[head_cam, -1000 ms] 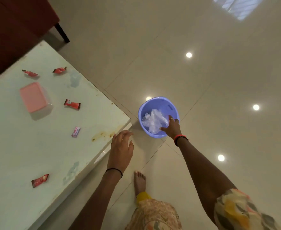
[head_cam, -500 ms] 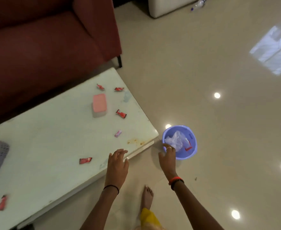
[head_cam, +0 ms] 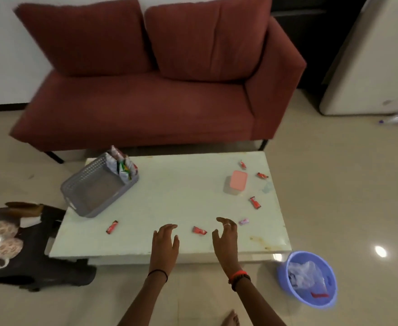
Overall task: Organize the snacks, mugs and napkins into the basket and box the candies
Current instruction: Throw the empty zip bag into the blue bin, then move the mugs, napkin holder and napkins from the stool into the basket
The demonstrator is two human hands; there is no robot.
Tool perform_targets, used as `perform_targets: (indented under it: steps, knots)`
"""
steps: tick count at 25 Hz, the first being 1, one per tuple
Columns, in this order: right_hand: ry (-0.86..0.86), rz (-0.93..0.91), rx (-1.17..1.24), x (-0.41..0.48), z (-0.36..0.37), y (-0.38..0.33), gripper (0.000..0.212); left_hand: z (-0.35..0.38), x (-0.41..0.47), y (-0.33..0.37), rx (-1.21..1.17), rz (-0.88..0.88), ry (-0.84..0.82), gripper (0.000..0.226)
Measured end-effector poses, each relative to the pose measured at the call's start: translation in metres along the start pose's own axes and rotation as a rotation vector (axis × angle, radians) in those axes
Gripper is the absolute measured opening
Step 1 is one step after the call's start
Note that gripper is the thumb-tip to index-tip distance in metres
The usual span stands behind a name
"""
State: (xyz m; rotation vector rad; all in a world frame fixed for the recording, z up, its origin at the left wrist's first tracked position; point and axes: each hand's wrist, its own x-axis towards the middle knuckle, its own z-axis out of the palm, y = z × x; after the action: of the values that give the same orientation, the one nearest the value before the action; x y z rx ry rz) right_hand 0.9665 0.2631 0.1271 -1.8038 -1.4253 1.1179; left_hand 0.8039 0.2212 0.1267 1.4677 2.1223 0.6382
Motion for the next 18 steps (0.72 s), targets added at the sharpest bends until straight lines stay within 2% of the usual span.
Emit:
perform_targets:
  steps: [5, 14, 18]
  knots:
    - [-0.106, -0.143, -0.055, -0.02, 0.09, -0.077, 0.032, -0.085, 0.007, -0.07, -0.074, -0.094, 0.137, 0.029]
    - [-0.275, -0.213, -0.095, -0.082, 0.268, -0.155, 0.033, -0.216, -0.023, -0.254, -0.167, -0.309, 0.294, 0.029]
    - [-0.357, -0.247, -0.143, -0.105, 0.333, -0.185, 0.03, -0.257, -0.034, -0.311, -0.21, -0.433, 0.368, 0.028]
